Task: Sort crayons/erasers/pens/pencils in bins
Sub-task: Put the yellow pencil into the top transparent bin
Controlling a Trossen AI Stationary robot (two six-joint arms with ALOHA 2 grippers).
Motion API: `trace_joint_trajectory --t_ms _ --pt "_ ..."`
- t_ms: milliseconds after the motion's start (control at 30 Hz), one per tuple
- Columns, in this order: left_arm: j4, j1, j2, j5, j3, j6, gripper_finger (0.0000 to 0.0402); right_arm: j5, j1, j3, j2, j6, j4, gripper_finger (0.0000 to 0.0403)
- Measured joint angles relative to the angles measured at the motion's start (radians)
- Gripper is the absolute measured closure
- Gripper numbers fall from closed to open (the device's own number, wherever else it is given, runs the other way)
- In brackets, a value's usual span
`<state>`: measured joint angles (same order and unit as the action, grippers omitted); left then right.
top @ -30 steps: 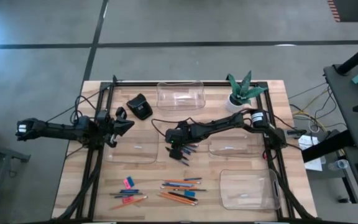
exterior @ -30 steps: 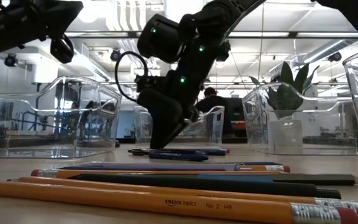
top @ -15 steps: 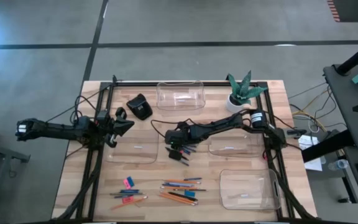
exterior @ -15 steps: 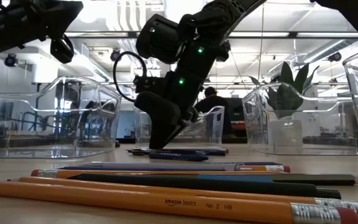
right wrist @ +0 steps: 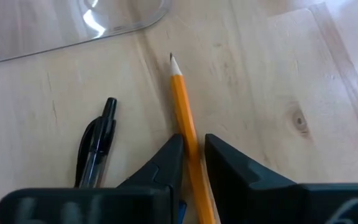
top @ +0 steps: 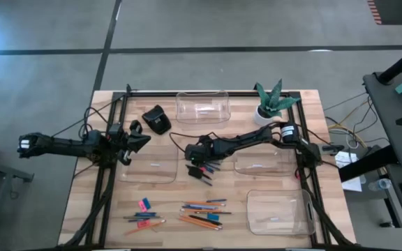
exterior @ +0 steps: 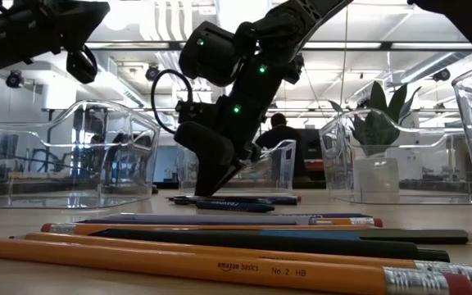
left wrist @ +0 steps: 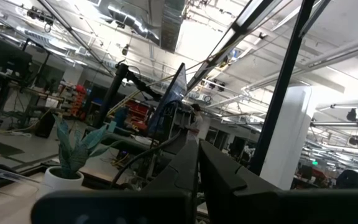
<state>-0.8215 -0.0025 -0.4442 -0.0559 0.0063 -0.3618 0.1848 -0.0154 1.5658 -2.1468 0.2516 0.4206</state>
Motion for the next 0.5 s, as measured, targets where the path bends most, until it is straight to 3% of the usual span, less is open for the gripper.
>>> trace_joint_trajectory --t_ms 200,500 --pt "0.0 0.0 0.0 0.0 0.0 0.0 0.0402 -0.001 0.0 -0.001 0.0 -0.024 0.005 0.0384" --pt "0.0 0.0 0.001 -0.001 0.0 -0.001 0.0402 -0.004 0.005 -0.01 0.068 -0.062 0.044 0.0392"
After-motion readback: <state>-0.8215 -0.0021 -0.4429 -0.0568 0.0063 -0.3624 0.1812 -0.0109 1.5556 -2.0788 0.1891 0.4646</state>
